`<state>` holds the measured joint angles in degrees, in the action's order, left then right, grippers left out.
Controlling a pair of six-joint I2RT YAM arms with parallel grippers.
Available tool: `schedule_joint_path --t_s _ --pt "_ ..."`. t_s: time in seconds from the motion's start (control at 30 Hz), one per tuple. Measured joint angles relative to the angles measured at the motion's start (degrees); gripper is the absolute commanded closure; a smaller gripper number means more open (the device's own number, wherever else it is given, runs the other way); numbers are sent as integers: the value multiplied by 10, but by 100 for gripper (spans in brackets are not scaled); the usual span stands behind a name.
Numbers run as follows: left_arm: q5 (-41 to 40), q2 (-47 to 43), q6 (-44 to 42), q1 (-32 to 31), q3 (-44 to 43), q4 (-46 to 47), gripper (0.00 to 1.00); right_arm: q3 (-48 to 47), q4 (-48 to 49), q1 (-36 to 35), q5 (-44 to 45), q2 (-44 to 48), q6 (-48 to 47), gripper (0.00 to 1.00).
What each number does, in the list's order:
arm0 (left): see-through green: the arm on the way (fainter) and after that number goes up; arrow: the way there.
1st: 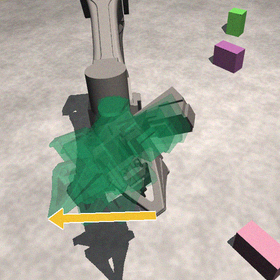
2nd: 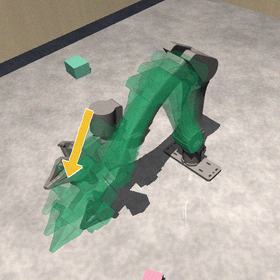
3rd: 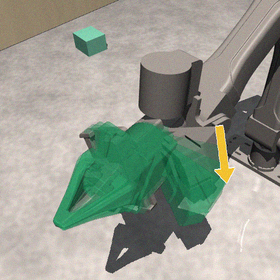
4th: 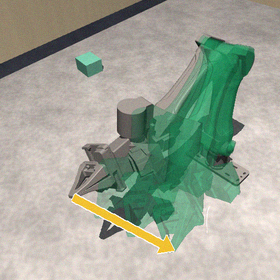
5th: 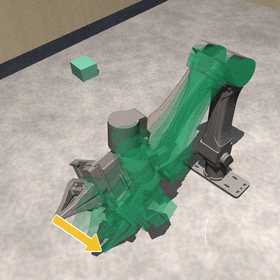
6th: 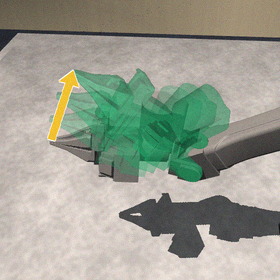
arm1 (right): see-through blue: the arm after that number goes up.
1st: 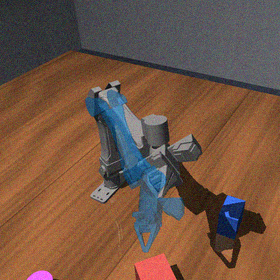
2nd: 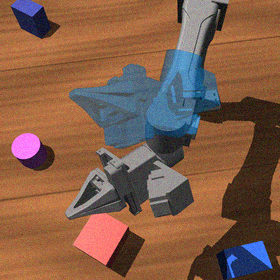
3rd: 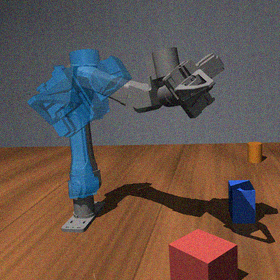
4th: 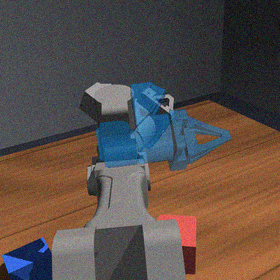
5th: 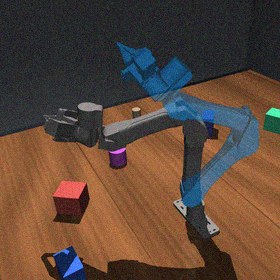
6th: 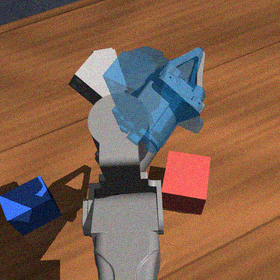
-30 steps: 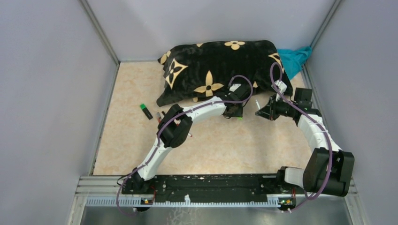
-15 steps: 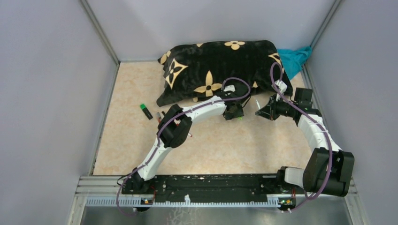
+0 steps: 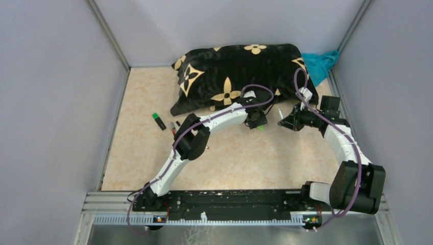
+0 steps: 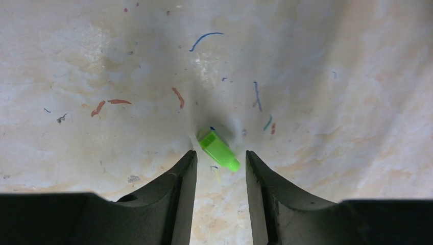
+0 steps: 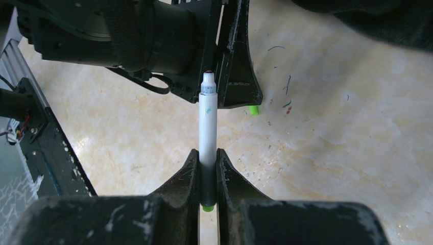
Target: Insert the pens into the pen caps
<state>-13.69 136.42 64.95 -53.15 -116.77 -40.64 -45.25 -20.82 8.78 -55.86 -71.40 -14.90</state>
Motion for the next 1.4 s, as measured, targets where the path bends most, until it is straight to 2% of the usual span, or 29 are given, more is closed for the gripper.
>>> schedule_joint_path --t_s 0.33,0.53,0.77,0.9,1.13,1.4 --pt "7 14 4 5 -7 -10 62 6 1 0 -2 1 0 100" --pt "14 21 -7 5 -16 -13 74 6 1 0 -4 1 0 100" --pt "17 23 -54 5 -17 -6 76 6 1 0 -4 1 0 100" --pt "15 20 -110 5 -11 8 80 6 1 0 -4 1 0 100" --pt "-15 -38 -214 5 83 34 80 6 1 0 -8 1 0 100" --pt "-21 -154 -306 8 261 64 80 6 1 2 -11 1 0 100"
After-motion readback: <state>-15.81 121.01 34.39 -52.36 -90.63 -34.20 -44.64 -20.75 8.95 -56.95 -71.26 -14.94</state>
